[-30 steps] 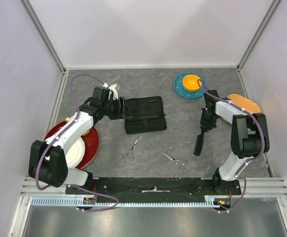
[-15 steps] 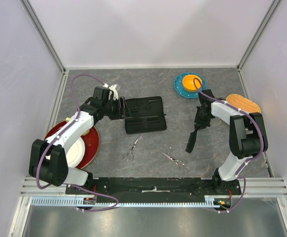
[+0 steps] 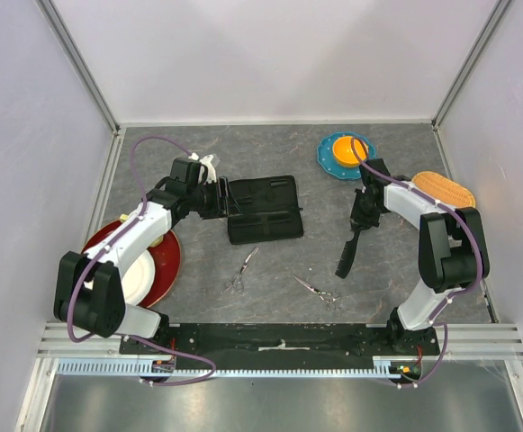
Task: Sort the hair-cutting tools
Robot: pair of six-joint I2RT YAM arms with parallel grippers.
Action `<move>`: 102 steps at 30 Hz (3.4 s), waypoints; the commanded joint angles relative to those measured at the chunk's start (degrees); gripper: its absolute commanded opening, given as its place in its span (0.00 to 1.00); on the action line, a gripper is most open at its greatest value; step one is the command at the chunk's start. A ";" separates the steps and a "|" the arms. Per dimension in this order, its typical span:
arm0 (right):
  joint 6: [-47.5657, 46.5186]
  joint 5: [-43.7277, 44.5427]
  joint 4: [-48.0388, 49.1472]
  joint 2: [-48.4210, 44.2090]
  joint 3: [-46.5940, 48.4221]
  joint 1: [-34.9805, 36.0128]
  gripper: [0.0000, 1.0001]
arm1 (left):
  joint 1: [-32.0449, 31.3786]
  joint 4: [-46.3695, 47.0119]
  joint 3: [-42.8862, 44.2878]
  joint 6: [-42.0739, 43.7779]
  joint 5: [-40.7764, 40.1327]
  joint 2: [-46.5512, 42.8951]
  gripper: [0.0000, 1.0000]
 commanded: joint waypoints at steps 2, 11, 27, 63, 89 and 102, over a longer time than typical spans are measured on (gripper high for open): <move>0.55 1.90 -1.63 -1.10 2.03 0.23 0.21 | 0.26 2.46 0.40 1.86 2.10 0.42 0.58; 0.91 3.50 -2.95 0.92 1.94 0.59 0.42 | 0.26 2.55 0.49 1.77 2.45 0.94 0.58; 1.26 5.26 -2.42 6.73 0.71 1.29 0.19 | 0.35 2.38 0.57 1.86 2.27 0.94 0.58; 3.09 -3.44 -4.10 -1.89 8.44 3.66 0.10 | 0.26 6.59 -0.83 0.55 14.20 2.17 0.59; 27.80 -7.84 22.63 -5.58 12.92 21.59 0.07 | -5.36 31.46 -10.76 -13.61 19.59 -1.78 0.81; 27.37 -11.69 23.33 -3.74 16.34 23.08 0.13 | -6.68 28.49 -7.60 -11.33 18.36 -0.46 0.07</move>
